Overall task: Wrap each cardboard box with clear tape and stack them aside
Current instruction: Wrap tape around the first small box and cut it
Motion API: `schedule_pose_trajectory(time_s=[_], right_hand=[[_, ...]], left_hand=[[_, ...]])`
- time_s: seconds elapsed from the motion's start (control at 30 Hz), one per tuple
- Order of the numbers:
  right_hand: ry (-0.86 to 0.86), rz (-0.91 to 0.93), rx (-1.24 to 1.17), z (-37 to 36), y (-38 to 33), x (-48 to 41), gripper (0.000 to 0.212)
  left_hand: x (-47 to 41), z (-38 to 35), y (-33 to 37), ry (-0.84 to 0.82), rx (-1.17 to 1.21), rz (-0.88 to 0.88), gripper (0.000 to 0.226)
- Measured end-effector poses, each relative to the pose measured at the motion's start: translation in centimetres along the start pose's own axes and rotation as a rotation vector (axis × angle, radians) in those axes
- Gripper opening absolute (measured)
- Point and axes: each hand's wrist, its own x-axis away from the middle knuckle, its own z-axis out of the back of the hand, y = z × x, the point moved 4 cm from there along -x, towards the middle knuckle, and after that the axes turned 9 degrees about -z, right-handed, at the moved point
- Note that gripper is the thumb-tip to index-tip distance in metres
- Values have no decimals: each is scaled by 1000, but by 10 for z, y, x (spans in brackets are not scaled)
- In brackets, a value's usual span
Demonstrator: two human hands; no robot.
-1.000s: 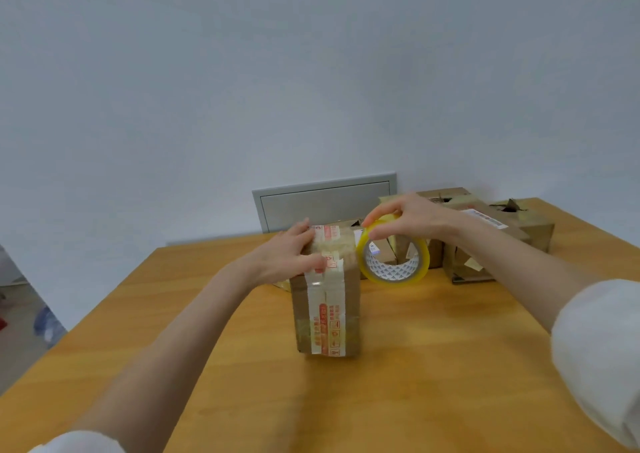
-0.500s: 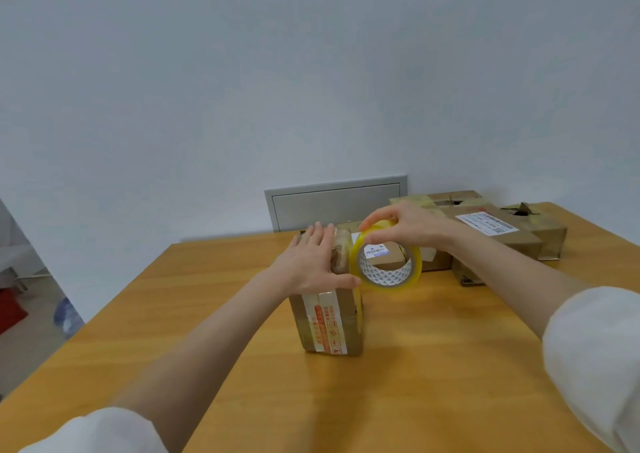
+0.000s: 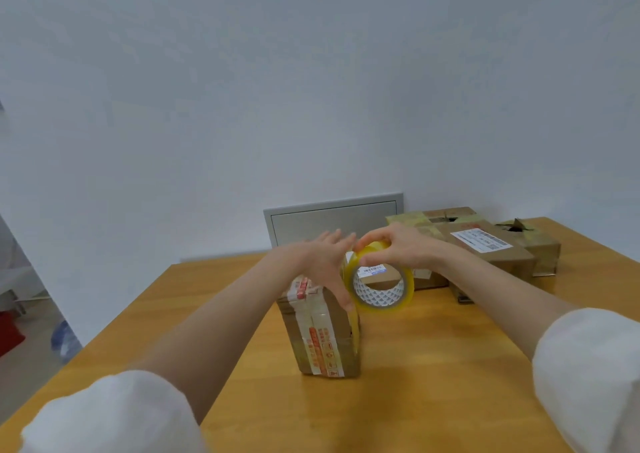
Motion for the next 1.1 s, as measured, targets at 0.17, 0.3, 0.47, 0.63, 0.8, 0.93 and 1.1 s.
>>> schedule_pose_trajectory(time_s=[0.17, 0.3, 0.47, 0.63, 0.8, 0.93, 1.1], right_hand=[[1, 9, -28, -1, 6, -1, 20], [127, 13, -87, 17, -7, -3, 38], [137, 5, -33, 22, -28, -19, 48], [145, 8, -52, 9, -35, -25, 45], [111, 13, -39, 7, -32, -20, 46], [102, -1, -38, 10, -23, -10, 45], [-66, -62, 54, 1, 6, 5, 45]], left_hand=[[-16, -11, -11, -100, 72, 11, 115], [-13, -1, -21, 49, 269, -22, 106], [4, 1, -37, 176, 512, 13, 86], [19, -8, -38, 289, 329, 114, 33], [18, -21, -29, 307, 215, 127, 41], [17, -23, -28, 301, 223, 112, 39], [33, -27, -48, 310, 298, 190, 50]])
